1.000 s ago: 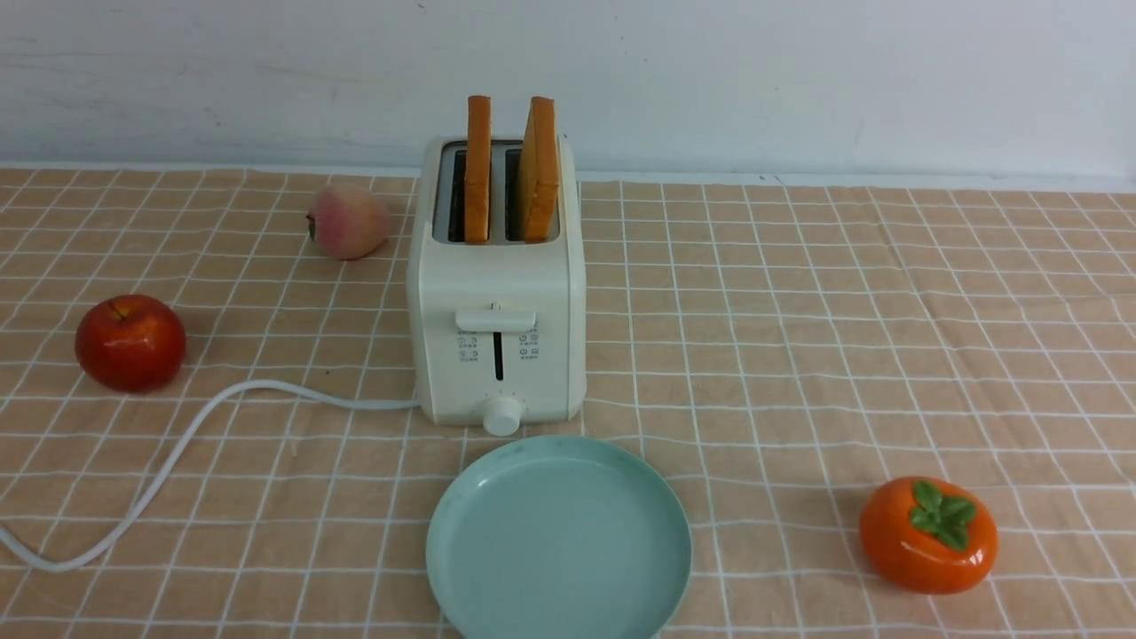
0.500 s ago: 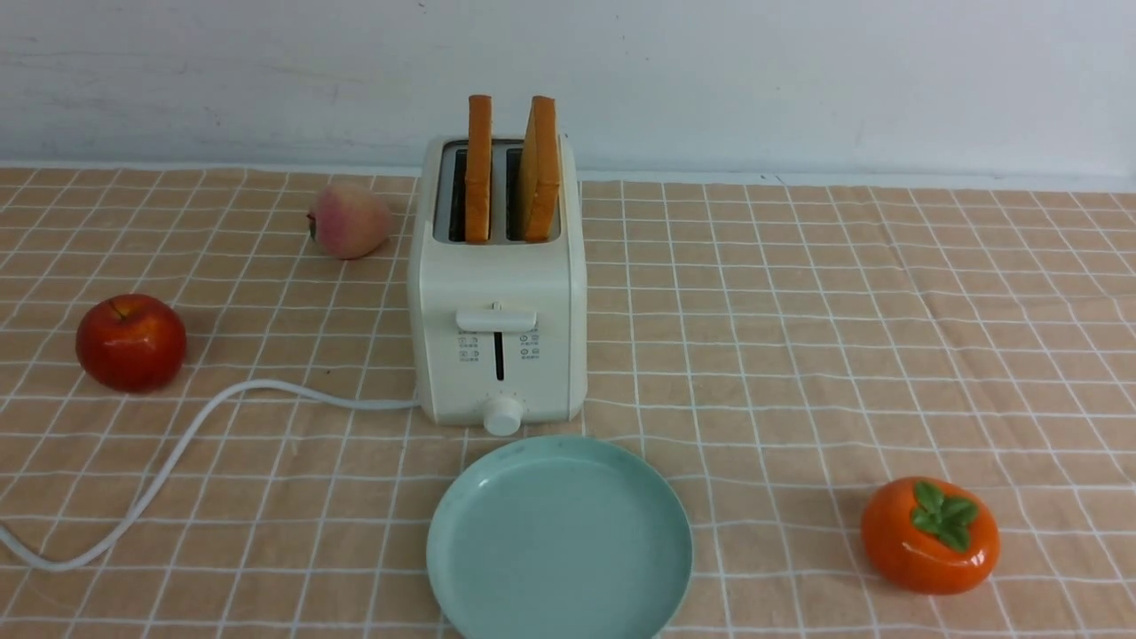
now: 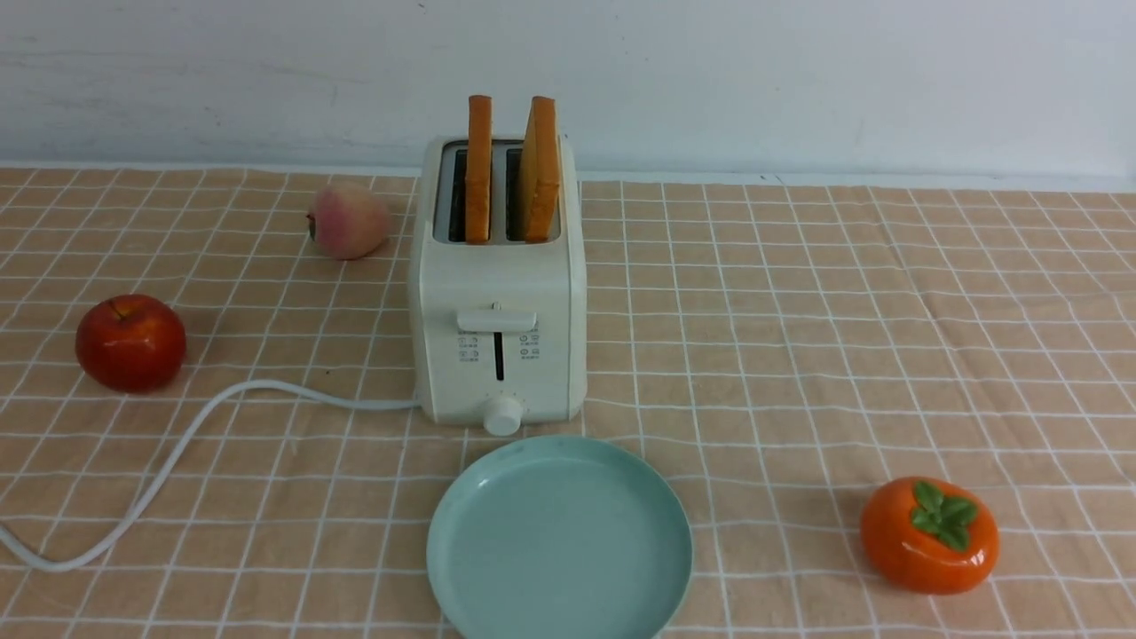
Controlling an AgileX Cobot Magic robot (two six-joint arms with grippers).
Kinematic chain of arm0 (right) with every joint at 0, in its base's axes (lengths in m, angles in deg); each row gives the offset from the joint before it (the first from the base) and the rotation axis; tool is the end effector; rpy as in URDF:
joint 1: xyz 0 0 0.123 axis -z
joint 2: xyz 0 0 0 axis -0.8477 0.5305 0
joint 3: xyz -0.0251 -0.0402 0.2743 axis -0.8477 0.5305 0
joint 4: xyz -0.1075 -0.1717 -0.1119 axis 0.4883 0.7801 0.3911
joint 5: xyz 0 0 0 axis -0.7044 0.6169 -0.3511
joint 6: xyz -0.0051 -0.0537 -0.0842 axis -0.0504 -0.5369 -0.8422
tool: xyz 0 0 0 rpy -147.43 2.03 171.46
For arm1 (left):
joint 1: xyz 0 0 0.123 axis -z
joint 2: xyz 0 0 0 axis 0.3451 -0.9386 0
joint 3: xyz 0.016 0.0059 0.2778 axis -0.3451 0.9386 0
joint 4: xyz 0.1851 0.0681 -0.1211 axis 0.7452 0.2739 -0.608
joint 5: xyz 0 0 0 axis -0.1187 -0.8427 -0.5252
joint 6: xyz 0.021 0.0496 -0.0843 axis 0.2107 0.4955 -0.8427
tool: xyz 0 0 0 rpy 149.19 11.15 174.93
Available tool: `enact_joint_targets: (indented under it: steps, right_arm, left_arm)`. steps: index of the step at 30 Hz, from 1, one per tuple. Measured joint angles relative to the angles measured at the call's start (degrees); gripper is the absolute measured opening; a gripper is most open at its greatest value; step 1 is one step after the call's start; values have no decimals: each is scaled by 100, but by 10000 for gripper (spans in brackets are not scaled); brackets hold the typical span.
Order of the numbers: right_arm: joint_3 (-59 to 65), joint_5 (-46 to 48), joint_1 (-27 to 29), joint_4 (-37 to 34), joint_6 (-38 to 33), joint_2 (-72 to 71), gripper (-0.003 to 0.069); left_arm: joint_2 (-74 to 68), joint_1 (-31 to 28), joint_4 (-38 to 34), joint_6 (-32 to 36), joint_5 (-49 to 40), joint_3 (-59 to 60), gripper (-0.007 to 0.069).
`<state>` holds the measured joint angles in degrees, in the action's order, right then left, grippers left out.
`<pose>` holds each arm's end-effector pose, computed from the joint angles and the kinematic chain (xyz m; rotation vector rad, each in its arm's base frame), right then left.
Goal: Take toasted bread from bread machine on light coffee tablecloth place on plate.
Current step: 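Grasp the toast slice in the toaster and pull it up out of the slot with the right gripper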
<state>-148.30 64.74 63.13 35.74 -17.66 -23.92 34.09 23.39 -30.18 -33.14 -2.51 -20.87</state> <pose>0.1579 -0.0242 0.4215 0.4989 1.6650 0.1484 0.1640 0.0032 0.4192 -0.5730 1.8568 -0.2987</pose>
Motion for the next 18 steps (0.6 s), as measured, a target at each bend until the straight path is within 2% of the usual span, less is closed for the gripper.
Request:
enact_joint_targets:
  steps: [2, 4, 5, 6, 10, 11, 12, 15, 18]
  right_arm:
    - [-13, 544, 0, -366, -289, 463, 240]
    - [-13, 1065, -80, -1132, -875, 1010, 240]
    - [-13, 1111, -103, -1331, -949, 1118, 240]
    - [-13, 1382, -238, -2089, -1716, 1525, 240]
    - [-13, 1243, -695, -4104, -3649, 2276, 240]
    - [-13, 1203, -723, -4216, -3760, 2306, 240]
    - [-13, 799, -955, -5179, -4666, 2523, 240]
    - [-98, 299, -1447, -7025, -6450, 2860, 240]
    - [-568, 465, -1885, -8420, -8636, 3347, 240]
  left_arm:
    - [-269, 0, 86, -238, -393, 0, 238]
    - [-533, 0, 174, -375, -636, 0, 238]
    - [-551, 0, 174, -375, -650, 0, 238]
    - [-706, 0, 195, -415, -690, 0, 238]
    - [-872, 0, 162, -433, -592, 0, 238]
    - [-880, 0, 137, -433, -584, 0, 238]
    - [-911, 0, 29, -433, -570, 0, 238]
    - [-917, 0, -257, -383, -562, 0, 238]
    - [-917, 0, -476, -183, -677, 0, 238]
